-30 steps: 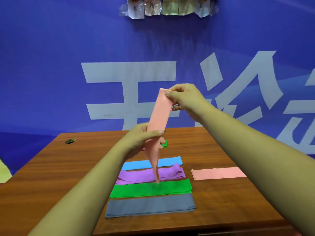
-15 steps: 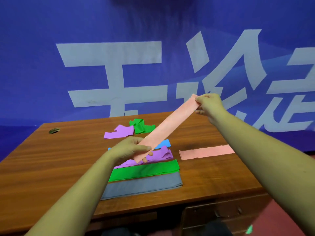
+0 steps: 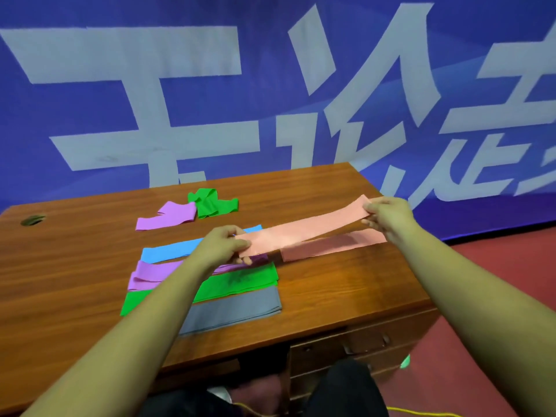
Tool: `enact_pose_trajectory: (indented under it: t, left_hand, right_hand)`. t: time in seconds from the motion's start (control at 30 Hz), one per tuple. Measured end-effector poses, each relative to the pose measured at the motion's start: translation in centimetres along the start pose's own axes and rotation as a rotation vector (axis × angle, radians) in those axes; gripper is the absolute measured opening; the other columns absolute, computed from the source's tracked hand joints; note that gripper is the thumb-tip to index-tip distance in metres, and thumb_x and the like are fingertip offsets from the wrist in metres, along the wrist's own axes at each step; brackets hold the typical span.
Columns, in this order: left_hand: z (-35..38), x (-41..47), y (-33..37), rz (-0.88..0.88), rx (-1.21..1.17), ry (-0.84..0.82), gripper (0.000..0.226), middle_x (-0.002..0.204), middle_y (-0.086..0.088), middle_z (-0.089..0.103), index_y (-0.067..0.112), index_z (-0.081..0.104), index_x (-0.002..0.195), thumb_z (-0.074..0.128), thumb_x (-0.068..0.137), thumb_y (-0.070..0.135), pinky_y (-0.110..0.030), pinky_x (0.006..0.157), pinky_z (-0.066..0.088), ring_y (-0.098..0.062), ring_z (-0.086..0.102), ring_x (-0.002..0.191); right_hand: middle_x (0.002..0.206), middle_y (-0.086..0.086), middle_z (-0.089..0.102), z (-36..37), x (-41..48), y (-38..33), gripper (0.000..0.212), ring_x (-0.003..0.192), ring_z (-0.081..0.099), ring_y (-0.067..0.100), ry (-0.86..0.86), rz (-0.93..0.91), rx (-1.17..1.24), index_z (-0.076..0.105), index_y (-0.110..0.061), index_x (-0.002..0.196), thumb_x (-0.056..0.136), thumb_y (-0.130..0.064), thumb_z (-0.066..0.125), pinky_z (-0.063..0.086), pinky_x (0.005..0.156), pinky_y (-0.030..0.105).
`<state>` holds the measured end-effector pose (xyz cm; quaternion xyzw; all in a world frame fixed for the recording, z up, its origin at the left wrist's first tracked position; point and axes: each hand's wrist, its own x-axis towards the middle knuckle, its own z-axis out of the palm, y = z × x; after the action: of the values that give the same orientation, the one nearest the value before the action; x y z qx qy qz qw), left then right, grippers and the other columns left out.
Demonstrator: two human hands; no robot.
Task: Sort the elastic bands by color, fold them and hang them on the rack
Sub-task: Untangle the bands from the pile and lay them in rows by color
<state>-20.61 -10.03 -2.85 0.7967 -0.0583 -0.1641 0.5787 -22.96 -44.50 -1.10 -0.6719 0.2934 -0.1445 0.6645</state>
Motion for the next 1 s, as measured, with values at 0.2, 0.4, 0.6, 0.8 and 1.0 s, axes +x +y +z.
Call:
enact_pose_trajectory:
  t: [0.2, 0.4, 0.6, 0.8, 1.0]
  left_hand:
    - [4.7, 2.8, -0.4, -0.032, 0.116, 0.034, 0.013, 0.066, -0.018, 0.067, 0.004, 0.061, 0.098, 0.055, 0.089, -0.004, -0.02, 0.047, 0.05, -0.011, 0.061, 0.042]
    - [8.1, 5.1, -0.5, 0.011, 0.217, 0.12, 0.017, 0.069, -0.016, 0.065, 0.01, 0.056, 0.102, 0.061, 0.089, 0.001, -0.013, 0.035, 0.038, -0.003, 0.055, 0.033]
    - [9.5, 6.8, -1.7, 0.078, 0.423, 0.158, 0.014, 0.055, -0.002, 0.067, 0.016, 0.059, 0.089, 0.062, 0.083, 0.004, -0.019, 0.048, 0.047, -0.005, 0.064, 0.045]
    - [10.2, 7.3, -2.6, 0.157, 0.55, 0.247, 0.015, 0.063, 0.003, 0.066, 0.019, 0.061, 0.094, 0.063, 0.084, 0.009, -0.014, 0.054, 0.04, -0.008, 0.066, 0.062]
    - [10.7, 8.3, -2.8, 0.179, 0.796, 0.249, 0.02, 0.101, -0.004, 0.067, 0.019, 0.068, 0.105, 0.061, 0.087, 0.02, -0.03, 0.073, 0.043, -0.023, 0.061, 0.095]
  right_hand:
    - [0.086, 0.019, 0.066, -3.6, 2.8, 2.9, 0.002, 0.071, 0.066, 0.025, 0.099, -0.021, -0.145, 0.064, 0.001, 0.089, 0.087, 0.002, 0.065, 0.06, 0.061, 0.033]
    - [0.084, 0.005, 0.071, -5.3, 6.4, 5.5, 0.012, 0.088, 0.067, 0.023, 0.165, -0.098, -0.392, 0.068, -0.011, 0.071, 0.081, -0.012, 0.074, 0.053, 0.083, 0.041]
    - [0.086, -0.001, 0.068, -5.6, 8.0, 7.3, 0.001, 0.087, 0.064, 0.02, 0.18, -0.134, -0.507, 0.072, -0.016, 0.083, 0.082, -0.016, 0.073, 0.053, 0.079, 0.037]
    - [0.089, -0.004, 0.064, -5.5, 8.4, 8.3, 0.008, 0.088, 0.058, 0.016, 0.206, -0.202, -0.569, 0.072, -0.013, 0.092, 0.087, -0.018, 0.069, 0.043, 0.077, 0.029]
    - [0.091, 0.003, 0.066, -5.4, 8.9, 9.4, 0.01, 0.096, 0.061, 0.027, 0.23, -0.272, -0.671, 0.068, -0.011, 0.094, 0.087, -0.017, 0.066, 0.047, 0.082, 0.035]
